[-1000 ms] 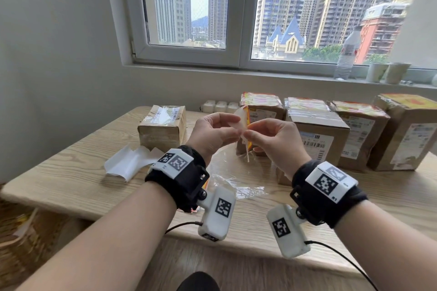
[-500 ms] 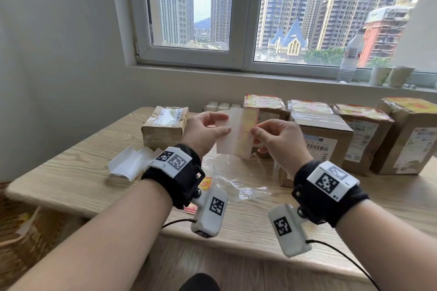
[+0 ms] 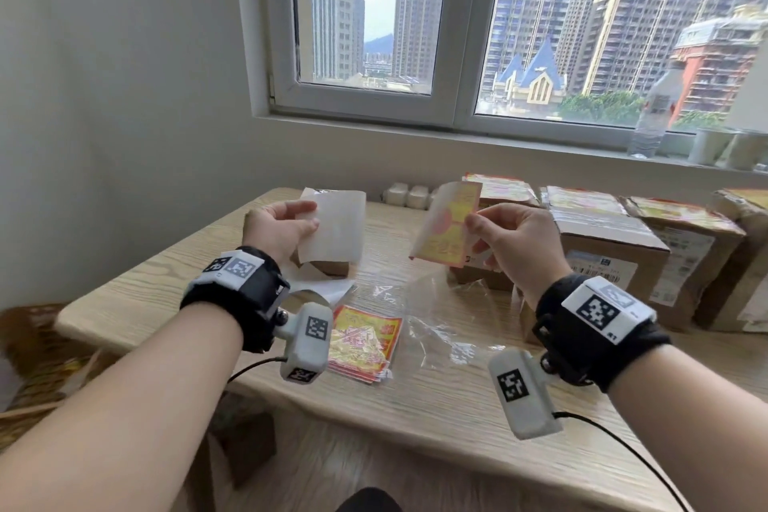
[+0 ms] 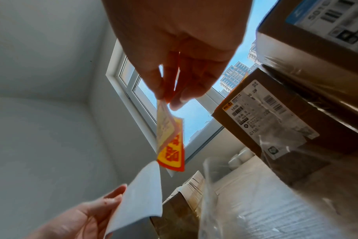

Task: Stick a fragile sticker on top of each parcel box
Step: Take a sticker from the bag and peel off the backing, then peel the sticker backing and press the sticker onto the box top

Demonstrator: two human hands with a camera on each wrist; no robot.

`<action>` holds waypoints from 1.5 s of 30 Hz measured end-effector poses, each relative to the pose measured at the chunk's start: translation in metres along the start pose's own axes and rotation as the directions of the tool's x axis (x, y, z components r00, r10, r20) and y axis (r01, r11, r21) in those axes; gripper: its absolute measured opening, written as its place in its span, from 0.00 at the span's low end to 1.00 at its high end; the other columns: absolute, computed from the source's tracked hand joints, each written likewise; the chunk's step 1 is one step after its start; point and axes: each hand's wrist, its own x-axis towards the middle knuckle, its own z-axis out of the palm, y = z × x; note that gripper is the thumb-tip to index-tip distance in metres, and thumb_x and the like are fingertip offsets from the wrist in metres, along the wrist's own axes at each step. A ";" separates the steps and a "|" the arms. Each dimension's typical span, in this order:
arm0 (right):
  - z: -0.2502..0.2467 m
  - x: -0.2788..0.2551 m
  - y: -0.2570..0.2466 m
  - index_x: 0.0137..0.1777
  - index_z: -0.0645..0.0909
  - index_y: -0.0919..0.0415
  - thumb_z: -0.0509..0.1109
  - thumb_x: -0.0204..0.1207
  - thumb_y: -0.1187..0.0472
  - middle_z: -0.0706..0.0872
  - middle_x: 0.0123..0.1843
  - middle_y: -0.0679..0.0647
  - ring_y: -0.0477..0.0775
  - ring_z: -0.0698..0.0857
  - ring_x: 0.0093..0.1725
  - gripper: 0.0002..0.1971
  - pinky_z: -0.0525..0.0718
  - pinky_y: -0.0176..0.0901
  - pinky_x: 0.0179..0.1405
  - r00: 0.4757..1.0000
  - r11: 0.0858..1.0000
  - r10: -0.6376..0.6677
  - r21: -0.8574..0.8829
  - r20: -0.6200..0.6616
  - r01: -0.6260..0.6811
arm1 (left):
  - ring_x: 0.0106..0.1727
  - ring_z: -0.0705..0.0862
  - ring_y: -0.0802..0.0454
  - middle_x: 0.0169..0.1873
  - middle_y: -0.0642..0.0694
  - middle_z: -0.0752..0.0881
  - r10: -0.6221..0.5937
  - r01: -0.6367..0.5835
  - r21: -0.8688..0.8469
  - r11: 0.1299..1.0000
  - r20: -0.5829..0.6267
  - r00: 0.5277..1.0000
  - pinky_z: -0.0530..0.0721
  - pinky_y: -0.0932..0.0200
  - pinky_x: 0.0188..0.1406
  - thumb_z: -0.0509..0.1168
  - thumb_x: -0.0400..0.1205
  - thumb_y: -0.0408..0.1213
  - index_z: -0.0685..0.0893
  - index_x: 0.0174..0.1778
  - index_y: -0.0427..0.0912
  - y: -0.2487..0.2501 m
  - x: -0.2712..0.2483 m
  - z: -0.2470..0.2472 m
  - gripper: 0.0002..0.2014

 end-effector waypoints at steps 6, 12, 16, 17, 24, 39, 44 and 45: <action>0.009 0.009 -0.003 0.42 0.86 0.54 0.73 0.76 0.59 0.90 0.35 0.51 0.39 0.85 0.26 0.02 0.87 0.35 0.26 1.000 1.000 -0.024 -0.010 0.003 0.024 | 0.55 0.87 0.39 0.54 0.36 0.87 -0.132 0.141 0.074 0.987 -0.117 0.984 0.85 0.39 0.58 0.75 0.70 0.23 0.82 0.51 0.47 -0.039 0.033 -0.048 0.19; 0.018 0.010 0.005 0.38 0.86 0.51 0.74 0.76 0.59 0.90 0.35 0.51 0.38 0.84 0.23 0.06 0.84 0.32 0.24 1.000 1.000 -0.006 -0.014 0.024 0.007 | 0.55 0.86 0.40 0.58 0.36 0.86 -0.179 0.223 0.219 0.950 -0.204 0.962 0.84 0.44 0.59 0.79 0.67 0.26 0.79 0.60 0.48 -0.063 0.047 -0.055 0.29; 0.020 0.012 0.008 0.42 0.87 0.54 0.74 0.76 0.59 0.89 0.34 0.49 0.38 0.84 0.24 0.03 0.84 0.32 0.24 0.999 1.000 -0.010 -0.029 0.030 0.011 | 0.65 0.81 0.42 0.64 0.38 0.82 -0.127 0.215 0.392 0.894 -0.240 0.963 0.76 0.52 0.62 0.78 0.69 0.29 0.79 0.68 0.41 -0.065 0.047 -0.054 0.30; 0.020 0.012 0.008 0.43 0.88 0.56 0.74 0.76 0.60 0.89 0.33 0.49 0.38 0.84 0.23 0.03 0.83 0.32 0.24 0.999 0.999 -0.014 -0.033 0.029 0.015 | 0.66 0.80 0.42 0.65 0.39 0.81 -0.123 0.215 0.423 0.880 -0.235 0.964 0.76 0.52 0.63 0.78 0.69 0.30 0.79 0.68 0.41 -0.066 0.047 -0.054 0.30; 0.022 0.011 0.009 0.39 0.86 0.51 0.73 0.76 0.59 0.90 0.35 0.50 0.40 0.85 0.26 0.05 0.87 0.41 0.29 0.998 0.998 -0.017 -0.055 0.055 0.020 | 0.63 0.81 0.43 0.63 0.41 0.84 -0.098 0.208 0.498 0.842 -0.237 0.966 0.76 0.54 0.61 0.79 0.69 0.32 0.84 0.61 0.42 -0.068 0.045 -0.052 0.24; -0.003 0.013 -0.012 0.53 0.89 0.57 0.73 0.76 0.57 0.91 0.43 0.51 0.47 0.90 0.38 0.08 0.88 0.42 0.33 0.995 0.988 -0.099 -0.118 -0.002 0.098 | 0.44 0.83 0.49 0.42 0.47 0.88 0.079 -0.051 0.355 0.934 -0.066 0.995 0.80 0.59 0.47 0.71 0.76 0.33 0.89 0.38 0.47 0.001 0.018 0.004 0.05; -0.023 0.005 -0.035 0.51 0.90 0.54 0.73 0.76 0.57 0.89 0.42 0.44 0.43 0.85 0.36 0.07 0.86 0.40 0.37 0.961 0.928 -0.275 -0.266 -0.014 0.262 | 0.35 0.83 0.53 0.37 0.44 0.88 0.057 -0.102 0.174 0.979 0.246 0.968 0.83 0.64 0.38 0.66 0.82 0.34 0.87 0.44 0.36 0.056 -0.025 0.056 0.06; -0.026 0.002 -0.038 0.50 0.90 0.53 0.72 0.76 0.56 0.88 0.42 0.43 0.44 0.84 0.37 0.07 0.86 0.43 0.39 0.944 0.890 -0.330 -0.332 -0.002 0.311 | 0.36 0.84 0.53 0.38 0.44 0.88 0.042 -0.094 0.152 0.984 0.312 0.949 0.85 0.63 0.39 0.66 0.82 0.38 0.87 0.46 0.34 0.065 -0.034 0.065 0.10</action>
